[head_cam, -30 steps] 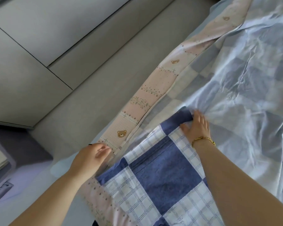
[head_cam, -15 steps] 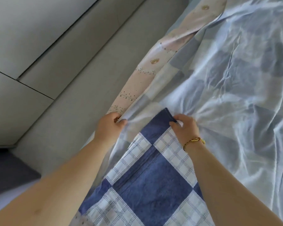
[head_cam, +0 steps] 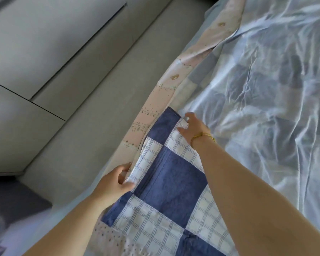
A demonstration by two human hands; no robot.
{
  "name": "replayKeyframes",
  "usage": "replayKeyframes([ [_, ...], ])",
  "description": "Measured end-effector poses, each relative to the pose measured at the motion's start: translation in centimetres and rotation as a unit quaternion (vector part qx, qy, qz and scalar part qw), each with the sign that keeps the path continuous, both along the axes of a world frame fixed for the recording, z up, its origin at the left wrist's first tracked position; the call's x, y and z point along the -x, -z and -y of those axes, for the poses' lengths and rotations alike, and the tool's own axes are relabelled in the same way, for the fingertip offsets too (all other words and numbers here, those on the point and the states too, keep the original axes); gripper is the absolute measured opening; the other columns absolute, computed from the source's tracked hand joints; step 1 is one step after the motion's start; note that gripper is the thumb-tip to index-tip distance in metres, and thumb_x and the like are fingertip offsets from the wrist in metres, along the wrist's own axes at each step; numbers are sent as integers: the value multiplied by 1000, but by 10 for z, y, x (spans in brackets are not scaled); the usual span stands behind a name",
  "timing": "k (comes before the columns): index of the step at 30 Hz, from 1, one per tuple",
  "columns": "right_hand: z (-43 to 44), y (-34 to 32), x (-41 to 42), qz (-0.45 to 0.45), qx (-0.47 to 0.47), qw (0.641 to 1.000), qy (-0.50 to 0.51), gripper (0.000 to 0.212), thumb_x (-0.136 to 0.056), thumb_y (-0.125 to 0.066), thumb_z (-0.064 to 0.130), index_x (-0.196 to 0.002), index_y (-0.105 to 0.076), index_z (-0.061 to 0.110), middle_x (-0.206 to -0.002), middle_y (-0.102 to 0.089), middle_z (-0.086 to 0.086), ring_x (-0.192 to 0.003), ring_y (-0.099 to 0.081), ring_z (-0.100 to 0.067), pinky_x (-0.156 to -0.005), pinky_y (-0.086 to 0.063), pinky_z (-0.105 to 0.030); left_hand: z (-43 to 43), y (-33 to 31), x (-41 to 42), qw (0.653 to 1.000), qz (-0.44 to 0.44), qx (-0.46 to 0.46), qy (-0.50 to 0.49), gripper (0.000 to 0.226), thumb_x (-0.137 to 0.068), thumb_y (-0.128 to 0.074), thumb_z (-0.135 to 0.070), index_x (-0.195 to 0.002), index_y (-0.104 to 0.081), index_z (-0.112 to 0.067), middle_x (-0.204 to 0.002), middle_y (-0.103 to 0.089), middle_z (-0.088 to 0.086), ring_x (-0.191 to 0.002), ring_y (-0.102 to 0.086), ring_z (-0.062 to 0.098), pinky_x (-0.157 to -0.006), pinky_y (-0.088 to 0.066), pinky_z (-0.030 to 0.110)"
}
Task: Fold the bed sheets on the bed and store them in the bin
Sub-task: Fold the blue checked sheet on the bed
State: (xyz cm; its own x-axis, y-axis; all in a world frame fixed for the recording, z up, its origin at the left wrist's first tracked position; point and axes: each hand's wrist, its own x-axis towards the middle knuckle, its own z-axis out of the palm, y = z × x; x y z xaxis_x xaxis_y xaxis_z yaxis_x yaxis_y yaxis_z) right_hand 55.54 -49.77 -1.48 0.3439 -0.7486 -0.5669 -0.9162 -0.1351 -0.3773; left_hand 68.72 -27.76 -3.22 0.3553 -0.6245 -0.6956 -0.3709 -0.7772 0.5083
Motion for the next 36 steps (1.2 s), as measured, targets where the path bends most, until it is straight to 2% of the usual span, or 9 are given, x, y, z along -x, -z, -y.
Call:
replayKeyframes([
  [6,-58,-3,97,-109,54,992,31,57,-91,-49,24,-142,-23,17,-149,-27,-3,-138,-23,-22,-113,-14,-32,-26,-3,6,987,157,-21,23,25,-95,-47,-22,-119,-51,-16,-112,-64,1,-94,-59,19,-73,-44,28],
  [9,-93,-19,144,-159,62,984,59,55,-95,-42,24,-145,-18,22,-156,-6,-1,-143,-6,-19,-116,-3,-32,-29,-19,16,980,195,4,42,35,-95,-46,-18,-130,-46,-17,-121,-60,2,-106,-58,20,-80,-43,28],
  [12,-119,-41,180,-166,54,980,92,49,-97,-37,26,-144,-22,26,-156,-5,3,-143,-4,-18,-116,-1,-32,-26,-37,33,970,218,67,82,42,-91,-50,-12,-133,-46,-12,-131,-54,6,-112,-55,26,-92,-39,33],
  [19,-158,-82,262,-146,46,974,168,46,-97,-35,25,-142,-26,30,-154,-14,8,-142,-10,-12,-116,-2,-29,8,-71,132,936,137,115,305,50,-99,-38,-25,-146,-20,-23,-154,-15,-4,-138,-26,11,-106,-26,21],
  [26,-195,-91,398,-145,27,937,318,48,-98,-37,28,-144,-24,27,-154,-16,4,-142,-14,-17,-116,-8,-29,26,-88,251,924,-19,95,371,51,-99,-37,-30,-144,-15,-35,-143,-36,-9,-121,-46,12,-95,-37,25],
  [30,-198,-68,487,-154,9,922,356,52,-96,-38,28,-145,-20,24,-156,-9,2,-142,-13,-20,-117,-9,-32,36,-80,327,907,20,134,399,61,-96,-43,-36,-146,-9,-30,-153,-20,-4,-138,-25,12,-105,-26,23],
  [32,-194,-54,537,-155,5,917,368,55,-96,-39,28,-146,-16,23,-156,-3,0,-143,-10,-20,-117,-7,-32,38,-70,380,895,60,134,422,75,-86,-36,-59,-147,-6,-26,-155,-12,-3,-141,-18,13,-110,-21,25],
  [34,-187,-43,583,-156,8,918,365,57,-97,-38,31,-147,-11,23,-156,2,0,-144,-5,-19,-116,-4,-32,39,-61,436,889,97,145,424,97,-66,-16,-74,-147,-14,-19,-152,-24,4,-139,-28,19,-108,-27,37],
  [36,-185,-36,642,-154,11,918,365,59,-98,-36,34,-147,-6,24,-156,6,0,-144,0,-19,-115,-1,-32,49,-39,510,861,123,158,467,101,-65,-6,-76,-146,-22,-18,-147,-36,9,-134,-39,22,-103,-32,48],
])
